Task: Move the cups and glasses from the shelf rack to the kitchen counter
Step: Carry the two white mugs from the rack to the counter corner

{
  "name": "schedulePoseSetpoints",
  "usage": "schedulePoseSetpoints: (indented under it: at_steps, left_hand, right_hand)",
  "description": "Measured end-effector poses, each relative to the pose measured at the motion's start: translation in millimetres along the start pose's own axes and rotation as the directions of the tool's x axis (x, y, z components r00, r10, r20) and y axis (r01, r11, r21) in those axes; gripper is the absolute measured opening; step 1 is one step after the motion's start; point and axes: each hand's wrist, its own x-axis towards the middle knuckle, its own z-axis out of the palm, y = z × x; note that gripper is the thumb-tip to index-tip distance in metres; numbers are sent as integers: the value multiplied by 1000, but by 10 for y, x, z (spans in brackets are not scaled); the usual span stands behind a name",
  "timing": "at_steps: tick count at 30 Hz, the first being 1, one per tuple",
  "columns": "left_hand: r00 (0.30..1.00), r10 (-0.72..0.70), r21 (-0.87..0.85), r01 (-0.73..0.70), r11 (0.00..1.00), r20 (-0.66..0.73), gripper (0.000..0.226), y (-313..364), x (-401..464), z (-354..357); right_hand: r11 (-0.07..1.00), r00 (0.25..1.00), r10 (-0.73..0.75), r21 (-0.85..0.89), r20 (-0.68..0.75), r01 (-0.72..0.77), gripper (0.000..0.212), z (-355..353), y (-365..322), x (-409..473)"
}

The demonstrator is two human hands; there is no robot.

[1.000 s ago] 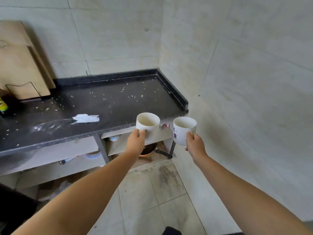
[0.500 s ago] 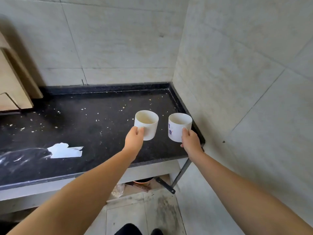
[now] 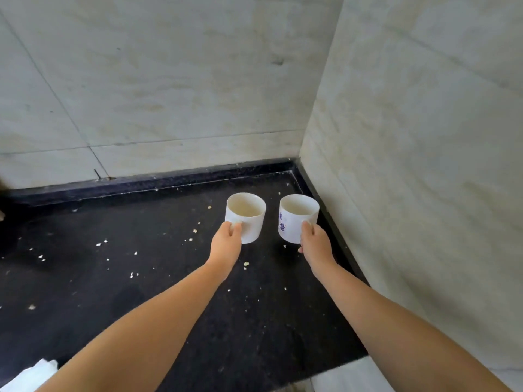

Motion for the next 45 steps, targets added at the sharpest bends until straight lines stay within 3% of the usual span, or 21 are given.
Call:
schedulePoseSetpoints:
  at_steps: [15,30,36,41,45]
  left_hand:
    - [998,-40,-68,37,997,-58,26,298,1333,636]
    - [995,-62,-102,54,993,-77,26,205,1720,906]
    - [998,-60,-32,59,998,-34,30,193,1750,881]
    - [995,-93,108,96,990,-31,32,268,1775,728]
    - [995,-28,234,49,971,-94,34,414,1700,456]
  right_hand:
    - [997,996,-79,-28,-34,78,31,519,-124,1686]
    - [995,995,-97,35,-25,98,28,621,-41,2101]
    - [996,997,-77,47,-2,77,30,652,13,2140]
    - [992,996,-67,-112,-55,61,29,496,-163,2061]
    - [965,981,-164,-222,-107,137,19,323,-434,1897]
